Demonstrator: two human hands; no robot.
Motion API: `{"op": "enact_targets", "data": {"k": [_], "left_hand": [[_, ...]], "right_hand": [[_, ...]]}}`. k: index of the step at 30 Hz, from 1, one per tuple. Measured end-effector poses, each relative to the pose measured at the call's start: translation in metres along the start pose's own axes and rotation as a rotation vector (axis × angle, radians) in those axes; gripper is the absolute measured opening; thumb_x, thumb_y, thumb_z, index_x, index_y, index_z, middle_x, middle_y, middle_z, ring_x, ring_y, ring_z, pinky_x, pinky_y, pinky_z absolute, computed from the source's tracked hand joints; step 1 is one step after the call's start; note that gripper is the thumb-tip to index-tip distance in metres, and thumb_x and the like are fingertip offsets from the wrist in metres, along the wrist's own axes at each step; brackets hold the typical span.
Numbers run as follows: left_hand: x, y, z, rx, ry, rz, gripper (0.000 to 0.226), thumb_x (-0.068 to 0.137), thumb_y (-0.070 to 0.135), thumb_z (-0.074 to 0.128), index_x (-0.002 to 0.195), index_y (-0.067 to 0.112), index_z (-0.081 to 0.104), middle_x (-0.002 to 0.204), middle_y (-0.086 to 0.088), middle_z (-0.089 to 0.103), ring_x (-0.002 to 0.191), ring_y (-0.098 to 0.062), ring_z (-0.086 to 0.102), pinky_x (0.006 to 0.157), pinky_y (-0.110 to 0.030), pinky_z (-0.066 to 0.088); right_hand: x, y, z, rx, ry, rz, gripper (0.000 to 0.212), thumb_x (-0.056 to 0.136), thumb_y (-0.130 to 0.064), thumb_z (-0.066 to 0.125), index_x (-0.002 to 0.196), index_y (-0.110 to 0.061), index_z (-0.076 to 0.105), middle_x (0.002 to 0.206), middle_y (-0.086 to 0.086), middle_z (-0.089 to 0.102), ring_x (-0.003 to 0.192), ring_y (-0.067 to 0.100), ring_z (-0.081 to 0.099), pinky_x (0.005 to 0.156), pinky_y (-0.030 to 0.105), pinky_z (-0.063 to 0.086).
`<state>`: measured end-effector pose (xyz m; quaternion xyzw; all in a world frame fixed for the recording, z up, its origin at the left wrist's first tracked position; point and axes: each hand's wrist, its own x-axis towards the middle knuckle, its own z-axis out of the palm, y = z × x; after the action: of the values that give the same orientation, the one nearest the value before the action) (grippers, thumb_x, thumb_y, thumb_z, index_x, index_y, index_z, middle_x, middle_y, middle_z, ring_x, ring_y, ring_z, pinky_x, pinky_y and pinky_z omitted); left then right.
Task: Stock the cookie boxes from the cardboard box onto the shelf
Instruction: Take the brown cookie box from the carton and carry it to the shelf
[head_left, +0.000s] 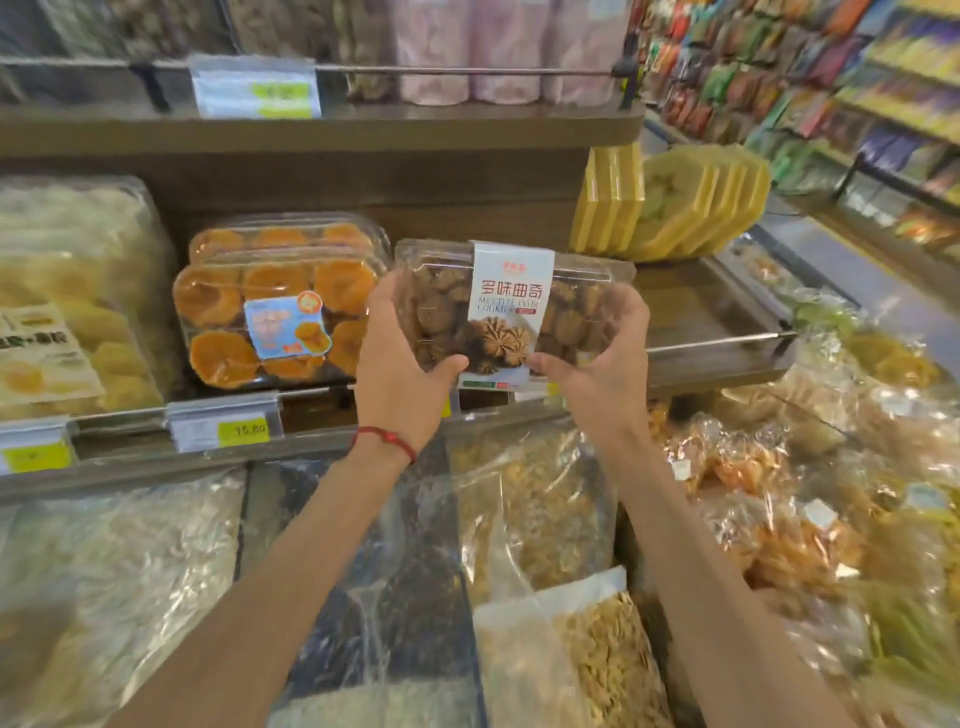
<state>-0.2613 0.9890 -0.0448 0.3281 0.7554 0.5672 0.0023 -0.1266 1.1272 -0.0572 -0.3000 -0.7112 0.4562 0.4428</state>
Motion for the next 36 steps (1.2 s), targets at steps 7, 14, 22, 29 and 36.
{"op": "enact_targets", "data": {"k": [7,14,22,29,36], "left_hand": [[0.062,-0.011,0.05,0.026,-0.009,-0.021,0.098,0.072,0.01,0.084,0.148,0.028,0.026,0.143,0.016,0.043,0.128,0.004,0.039,0.113,-0.026,0.035],[0.092,-0.041,0.082,0.114,0.003,-0.103,0.098,0.074,0.009,0.082,0.15,0.027,0.022,0.148,0.008,0.043,0.136,-0.01,0.041,0.115,-0.029,0.032],[0.103,-0.064,0.098,0.229,-0.005,-0.209,0.103,0.085,0.007,0.072,0.156,0.024,-0.001,0.162,0.006,0.016,0.147,-0.009,0.017,0.11,-0.019,0.012],[0.101,-0.062,0.1,0.393,-0.04,-0.283,0.105,0.095,0.024,0.063,0.152,0.02,-0.026,0.166,-0.001,-0.002,0.149,-0.022,0.021,0.116,-0.038,0.026],[0.092,-0.055,0.092,0.392,-0.065,-0.308,0.1,0.095,0.02,0.062,0.155,0.015,-0.018,0.166,-0.003,0.0,0.149,-0.023,0.023,0.116,-0.037,0.028]], "right_hand": [[0.078,0.038,0.007,-0.042,-0.023,0.016,0.101,0.064,-0.009,0.095,0.144,-0.016,0.033,0.139,0.001,0.052,0.129,0.01,0.056,0.108,0.036,0.051],[0.121,0.076,0.029,-0.096,-0.066,0.024,0.097,0.064,-0.008,0.096,0.141,-0.015,0.038,0.132,-0.003,0.054,0.115,-0.008,0.055,0.096,0.009,0.047],[0.133,0.093,0.05,-0.193,-0.117,-0.002,0.093,0.065,-0.016,0.096,0.138,-0.022,0.038,0.129,-0.01,0.056,0.118,0.005,0.06,0.1,0.033,0.054],[0.129,0.091,0.057,-0.377,-0.162,-0.016,0.105,0.078,-0.034,0.087,0.154,-0.028,0.015,0.149,-0.01,0.046,0.131,0.012,0.053,0.095,0.032,0.046],[0.122,0.086,0.055,-0.532,-0.19,0.027,0.115,0.081,-0.043,0.082,0.16,-0.014,0.003,0.157,0.007,0.034,0.143,0.027,0.04,0.106,0.051,0.047]]}}
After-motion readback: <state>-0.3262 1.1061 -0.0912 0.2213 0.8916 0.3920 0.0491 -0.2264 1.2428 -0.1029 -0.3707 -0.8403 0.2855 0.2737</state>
